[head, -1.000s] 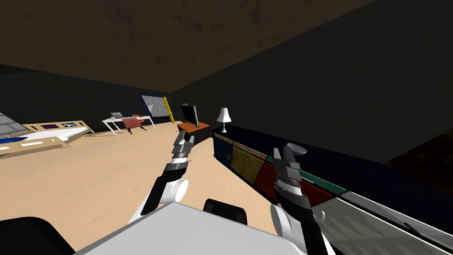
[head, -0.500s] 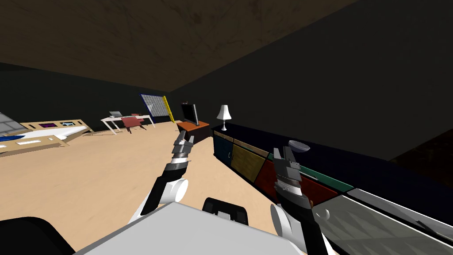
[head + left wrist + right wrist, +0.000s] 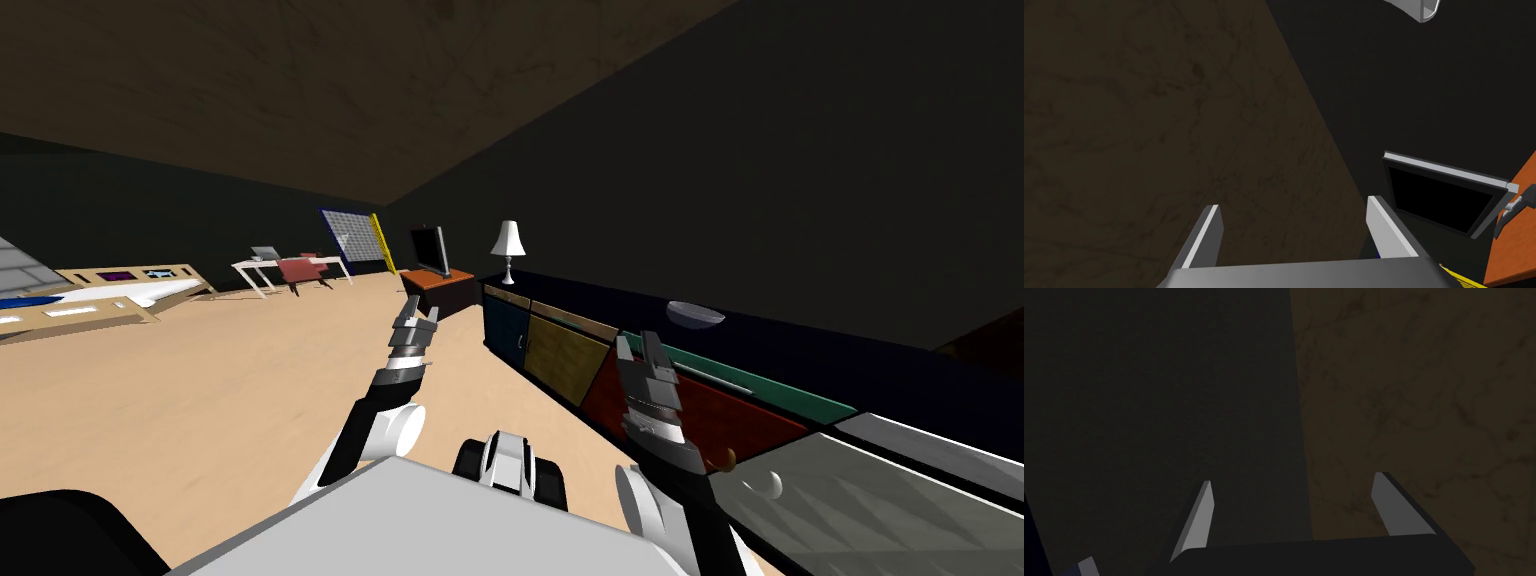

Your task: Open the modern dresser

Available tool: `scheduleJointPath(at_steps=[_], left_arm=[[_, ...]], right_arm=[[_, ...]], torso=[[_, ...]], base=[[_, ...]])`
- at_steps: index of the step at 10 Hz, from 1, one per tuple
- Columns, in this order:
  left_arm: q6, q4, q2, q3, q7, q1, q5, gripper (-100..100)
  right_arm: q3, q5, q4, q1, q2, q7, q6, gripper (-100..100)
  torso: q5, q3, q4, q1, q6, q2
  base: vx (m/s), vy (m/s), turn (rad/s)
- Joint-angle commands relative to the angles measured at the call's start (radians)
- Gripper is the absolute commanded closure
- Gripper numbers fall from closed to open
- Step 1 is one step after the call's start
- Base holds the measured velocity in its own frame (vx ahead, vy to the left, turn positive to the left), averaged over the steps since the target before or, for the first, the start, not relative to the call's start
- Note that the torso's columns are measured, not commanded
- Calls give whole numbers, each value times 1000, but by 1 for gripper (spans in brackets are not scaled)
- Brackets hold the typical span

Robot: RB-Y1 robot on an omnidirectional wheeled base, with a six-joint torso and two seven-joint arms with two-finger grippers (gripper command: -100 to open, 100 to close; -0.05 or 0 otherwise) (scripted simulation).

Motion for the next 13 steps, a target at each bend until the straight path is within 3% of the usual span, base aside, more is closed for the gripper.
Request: scheduleJointPath(at_steps=[1, 5, 6, 8, 9, 11, 12, 13], left_arm=[[0, 0, 0, 0, 0, 0, 0, 0], [0, 0, 0, 0, 0, 0, 0, 0], [0, 0, 0, 0, 0, 0, 0, 0], [0, 0, 0, 0, 0, 0, 0, 0], [0, 0, 0, 0, 0, 0, 0, 0], [0, 0, 0, 0, 0, 0, 0, 0], [0, 0, 0, 0, 0, 0, 0, 0], [0, 0, 0, 0, 0, 0, 0, 0]], right_arm=[[-25, 48, 21, 11, -49, 29, 42, -100], [-86, 158, 54, 54, -93, 96, 139, -100], [-86, 162, 54, 54, -93, 96, 139, -100], [-126, 227, 74, 83, -109, 139, 202, -100], [-126, 235, 74, 83, -109, 139, 202, -100], [-170, 304, 95, 115, -120, 187, 272, -100], [-170, 316, 95, 115, -120, 187, 272, -100], [-194, 354, 107, 131, -124, 212, 309, -100]], torso=[[0, -20, 9, 0, 0, 8], [0, -25, 14, -1, 1, 14], [0, -25, 14, 0, 0, 13], [-1, -24, 14, -3, 0, 15], [0, -25, 14, -1, 0, 14], [0, -24, 14, -1, 0, 14], [0, -25, 14, 0, 0, 12], [0, -25, 14, -2, 1, 14]], base=[[67, 64, 137], [89, 79, 191], [85, 65, 97], [95, 71, 204], [75, 63, 103], [98, 84, 254], [101, 64, 91], [102, 54, 208]])
